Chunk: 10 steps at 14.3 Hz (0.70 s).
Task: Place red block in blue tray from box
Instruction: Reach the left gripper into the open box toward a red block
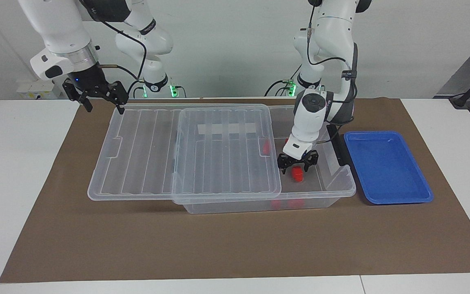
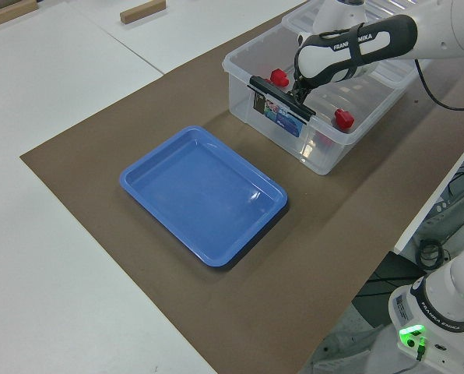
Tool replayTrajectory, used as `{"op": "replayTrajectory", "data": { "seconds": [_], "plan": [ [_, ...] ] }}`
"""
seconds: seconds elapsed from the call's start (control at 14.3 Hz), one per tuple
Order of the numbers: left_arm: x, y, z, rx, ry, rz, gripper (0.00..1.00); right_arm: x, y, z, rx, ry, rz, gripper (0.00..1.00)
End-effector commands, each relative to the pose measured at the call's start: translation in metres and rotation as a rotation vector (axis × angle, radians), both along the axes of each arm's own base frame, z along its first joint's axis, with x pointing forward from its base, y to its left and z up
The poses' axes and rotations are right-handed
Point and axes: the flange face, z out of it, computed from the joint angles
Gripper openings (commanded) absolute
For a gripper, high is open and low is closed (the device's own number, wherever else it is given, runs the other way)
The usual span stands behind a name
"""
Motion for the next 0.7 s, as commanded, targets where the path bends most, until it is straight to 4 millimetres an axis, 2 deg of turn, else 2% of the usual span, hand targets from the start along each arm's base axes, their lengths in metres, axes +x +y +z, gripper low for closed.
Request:
{"op": "replayTrajectory", "data": {
  "seconds": [0.0, 0.07, 0.28, 0.35, 0.42, 0.63],
  "plan": [
    [0.003, 0.003, -0.004, 0.006, -0.015, -0.015, 0.77, 0.001, -0.006, 0.002, 0.001, 0.002, 0.004, 1.0],
    [0.003, 0.003, -0.004, 0.006, -0.015, -0.016, 0.68, 0.001, -0.006, 0.002, 0.001, 0.002, 0.004, 1.0],
    [0.003, 0.004, -0.002, 0.007, -0.014, -0.014, 0.16, 0.001, -0.006, 0.002, 0.001, 0.002, 0.002, 1.0],
    [0.004, 0.004, -0.003, 0.009, -0.012, -0.014, 0.03, 0.001, -0.006, 0.002, 0.001, 0.002, 0.002, 1.0],
    [0.004, 0.003, -0.002, 0.009, -0.012, -0.014, 0.0, 0.001, -0.007, 0.002, 0.001, 0.002, 0.001, 1.0],
    [0.01, 0.003, 0.01, 0.023, 0.008, -0.022, 0.0, 0.001, -0.007, 0.002, 0.001, 0.002, 0.0, 1.0]
  ]
}}
